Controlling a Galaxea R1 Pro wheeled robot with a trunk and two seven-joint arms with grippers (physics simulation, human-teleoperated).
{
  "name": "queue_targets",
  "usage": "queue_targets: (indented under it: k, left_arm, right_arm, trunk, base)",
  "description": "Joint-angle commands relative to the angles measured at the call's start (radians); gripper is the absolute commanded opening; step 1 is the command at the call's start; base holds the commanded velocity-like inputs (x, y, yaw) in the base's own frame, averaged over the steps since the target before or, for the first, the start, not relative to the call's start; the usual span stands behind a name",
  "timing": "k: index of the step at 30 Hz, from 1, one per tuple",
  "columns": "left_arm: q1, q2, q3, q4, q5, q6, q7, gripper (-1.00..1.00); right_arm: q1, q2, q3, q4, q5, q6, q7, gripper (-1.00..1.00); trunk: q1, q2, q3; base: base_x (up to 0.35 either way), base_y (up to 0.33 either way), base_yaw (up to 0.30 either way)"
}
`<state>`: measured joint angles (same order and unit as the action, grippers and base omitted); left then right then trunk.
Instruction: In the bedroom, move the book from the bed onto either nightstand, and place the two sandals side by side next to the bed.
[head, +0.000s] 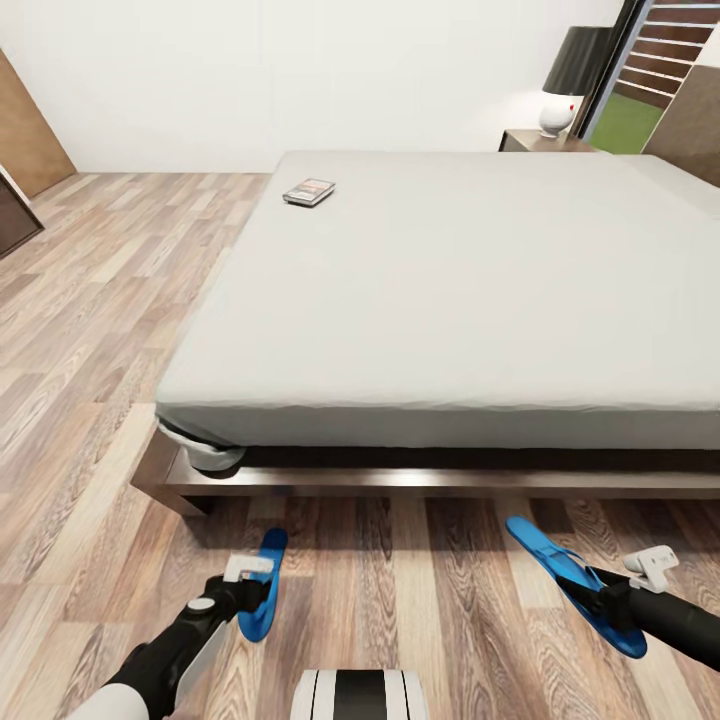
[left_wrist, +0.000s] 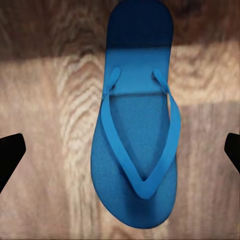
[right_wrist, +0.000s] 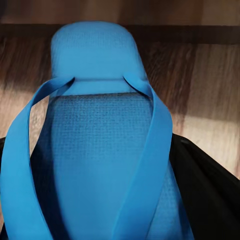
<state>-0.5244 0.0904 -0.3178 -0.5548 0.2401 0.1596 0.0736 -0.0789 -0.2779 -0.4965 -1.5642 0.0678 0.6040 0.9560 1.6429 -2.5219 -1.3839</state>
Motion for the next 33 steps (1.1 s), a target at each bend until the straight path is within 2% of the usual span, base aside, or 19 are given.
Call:
queue_targets:
  k: [1,17,33]
  left_arm:
    - [0.001,0.002,-0.008,0.001,0.011,0.006,0.008,1.0]
    - [0.003,0.0,-0.01,0.079,0.009,-0.009,0.014,1.0]
    - [0.004,0.0,-0.01,0.084,0.007,-0.012,0.014,1.0]
  right_arm:
    - [-0.001,0.0,-0.002,0.002,0.007,0.005,0.007,-1.0]
    - [0.0,0.003,-0.001,0.023,0.006,-0.003,0.007,-1.0]
    - [-0.001,0.005,0.003,0.044,0.007,-0.005,0.006,-1.0]
  trunk:
    - [0.0,0.0,-0.001]
    - [0.0,0.0,-0.001]
    - [0.0,0.0,-0.001]
  base:
    - [0.0,0.0,0.0]
    - [0.0,0.0,0.0]
    - [0.0,0.0,0.0]
